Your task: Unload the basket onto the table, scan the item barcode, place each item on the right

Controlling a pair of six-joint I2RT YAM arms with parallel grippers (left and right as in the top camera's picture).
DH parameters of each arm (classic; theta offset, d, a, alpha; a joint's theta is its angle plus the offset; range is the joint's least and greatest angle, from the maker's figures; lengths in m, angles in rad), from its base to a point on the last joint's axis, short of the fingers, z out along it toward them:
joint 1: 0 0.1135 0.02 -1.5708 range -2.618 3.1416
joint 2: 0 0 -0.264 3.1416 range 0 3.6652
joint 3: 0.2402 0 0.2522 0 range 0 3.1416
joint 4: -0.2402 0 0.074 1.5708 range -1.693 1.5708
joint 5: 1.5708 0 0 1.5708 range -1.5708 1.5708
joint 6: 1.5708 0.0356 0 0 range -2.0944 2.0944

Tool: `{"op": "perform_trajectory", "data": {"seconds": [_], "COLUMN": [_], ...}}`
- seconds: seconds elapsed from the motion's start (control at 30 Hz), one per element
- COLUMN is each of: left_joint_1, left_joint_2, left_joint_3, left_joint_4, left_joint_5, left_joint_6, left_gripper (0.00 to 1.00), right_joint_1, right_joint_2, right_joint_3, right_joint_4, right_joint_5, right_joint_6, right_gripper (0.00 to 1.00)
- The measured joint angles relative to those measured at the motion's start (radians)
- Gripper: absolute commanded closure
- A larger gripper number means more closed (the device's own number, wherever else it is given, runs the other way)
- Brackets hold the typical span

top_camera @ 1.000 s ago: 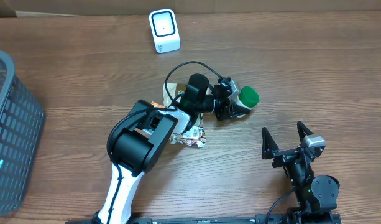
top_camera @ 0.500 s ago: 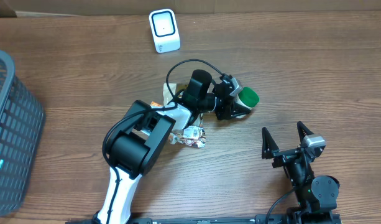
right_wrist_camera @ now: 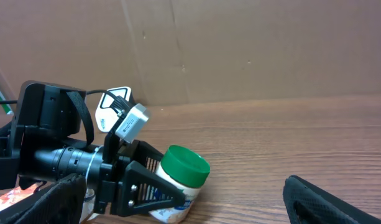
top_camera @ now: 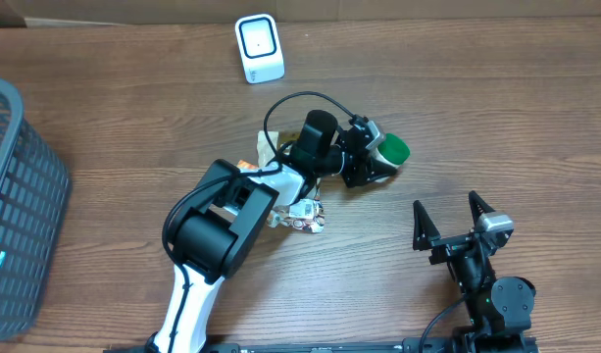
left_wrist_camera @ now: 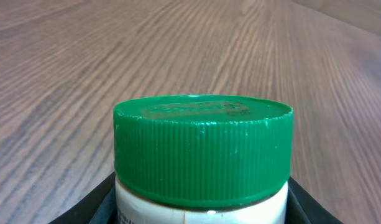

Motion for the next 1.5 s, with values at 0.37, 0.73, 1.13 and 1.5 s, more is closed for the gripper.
{"op": "perform_trajectory", "data": {"seconds": [0.37,0.73,1.13,1.5], "left_joint_1": [0.0,0.0,-0.002,-0.001], "left_joint_2": [0.013,0.013,0.027,0.08], "left_joint_3": [0.006,0.008,0.008,-0.017], "left_joint_4": [0.027,0.024,0.076,0.309], "left_joint_5": [-0.026,-0.03,-0.036,-0.043], "left_joint_6": [-0.047,-0.069,-0.072,-0.095], "left_gripper": [0.62,0.64,0.73,0.74], "right_joint_1": [0.0,0.0,0.0,0.0], "right_joint_2": [0.0,0.0,0.0,0.0], "right_joint_3": [0.0,0.0,0.0,0.0], "right_joint_4": [0.0,0.0,0.0,0.0], "right_joint_5": [0.0,0.0,0.0,0.0], "right_joint_6": [0.0,0.0,0.0,0.0], "right_gripper": [0.0,0.0,0.0,0.0]}}
